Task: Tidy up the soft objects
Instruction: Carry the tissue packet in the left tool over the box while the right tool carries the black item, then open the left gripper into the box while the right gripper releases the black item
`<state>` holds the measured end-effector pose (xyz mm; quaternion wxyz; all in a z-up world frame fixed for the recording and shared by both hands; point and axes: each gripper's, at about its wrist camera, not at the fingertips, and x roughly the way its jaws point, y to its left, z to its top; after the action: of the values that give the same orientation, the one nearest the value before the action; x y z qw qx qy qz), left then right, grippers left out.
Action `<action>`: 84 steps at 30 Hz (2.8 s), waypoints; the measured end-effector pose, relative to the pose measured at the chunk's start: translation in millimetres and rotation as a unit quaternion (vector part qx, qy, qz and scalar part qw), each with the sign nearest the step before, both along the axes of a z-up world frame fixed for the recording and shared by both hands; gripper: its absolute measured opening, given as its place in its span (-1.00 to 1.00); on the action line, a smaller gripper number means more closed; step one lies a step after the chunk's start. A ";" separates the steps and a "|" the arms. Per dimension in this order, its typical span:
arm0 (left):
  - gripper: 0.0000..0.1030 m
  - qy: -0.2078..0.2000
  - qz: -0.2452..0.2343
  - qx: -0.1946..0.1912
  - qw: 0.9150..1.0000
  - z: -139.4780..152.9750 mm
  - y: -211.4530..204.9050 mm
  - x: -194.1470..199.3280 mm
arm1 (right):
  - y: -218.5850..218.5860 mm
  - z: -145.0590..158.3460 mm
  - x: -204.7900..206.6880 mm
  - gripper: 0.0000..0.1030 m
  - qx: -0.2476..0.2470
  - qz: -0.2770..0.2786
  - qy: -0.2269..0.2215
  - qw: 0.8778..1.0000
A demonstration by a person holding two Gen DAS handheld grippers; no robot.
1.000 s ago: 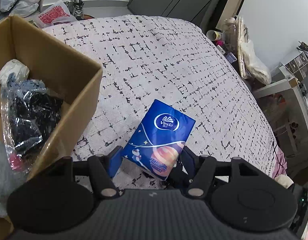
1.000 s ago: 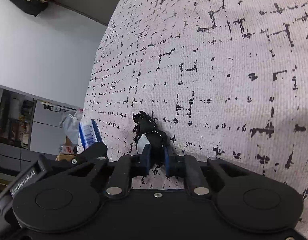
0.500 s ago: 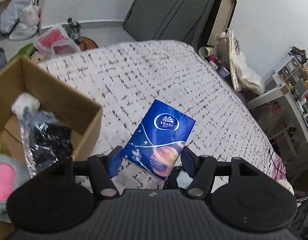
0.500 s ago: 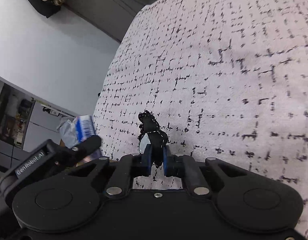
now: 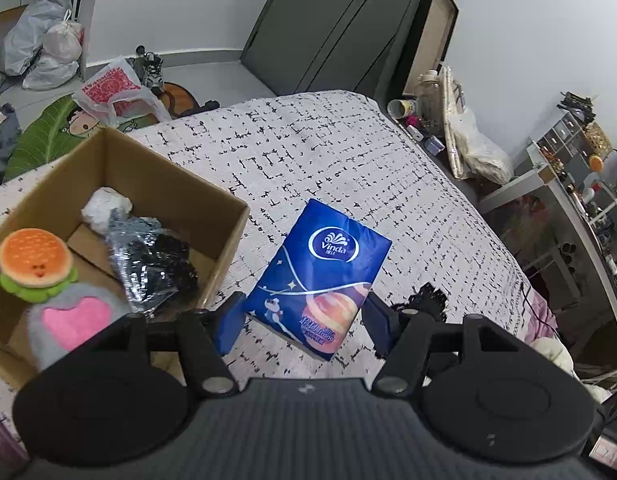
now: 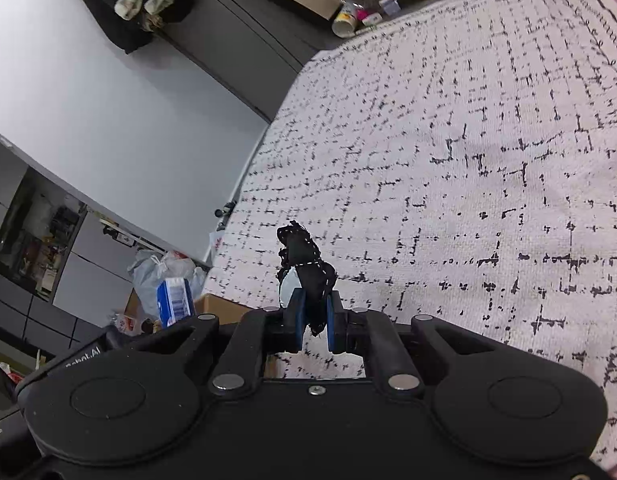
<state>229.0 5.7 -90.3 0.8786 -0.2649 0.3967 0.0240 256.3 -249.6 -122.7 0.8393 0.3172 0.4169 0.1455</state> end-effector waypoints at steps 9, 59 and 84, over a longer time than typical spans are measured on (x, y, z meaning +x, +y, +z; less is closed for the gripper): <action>0.21 -0.023 -0.006 0.007 1.000 28.6 16.6 -26.0 | 16.4 28.4 -27.1 -0.79 0.001 0.017 -0.047 0.999; 0.29 0.014 0.055 -0.022 0.998 -36.9 154.2 -19.8 | 144.6 16.1 -8.2 -0.79 -0.045 0.132 -0.057 0.988; 0.59 0.001 0.032 0.039 0.999 -10.1 125.7 -28.2 | 132.9 35.4 -20.4 0.47 -0.068 0.093 -0.055 0.992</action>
<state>200.8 131.4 -100.4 0.8866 -0.2434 0.3874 0.0681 235.9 -116.7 -87.3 0.8634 0.2104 0.4069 0.2117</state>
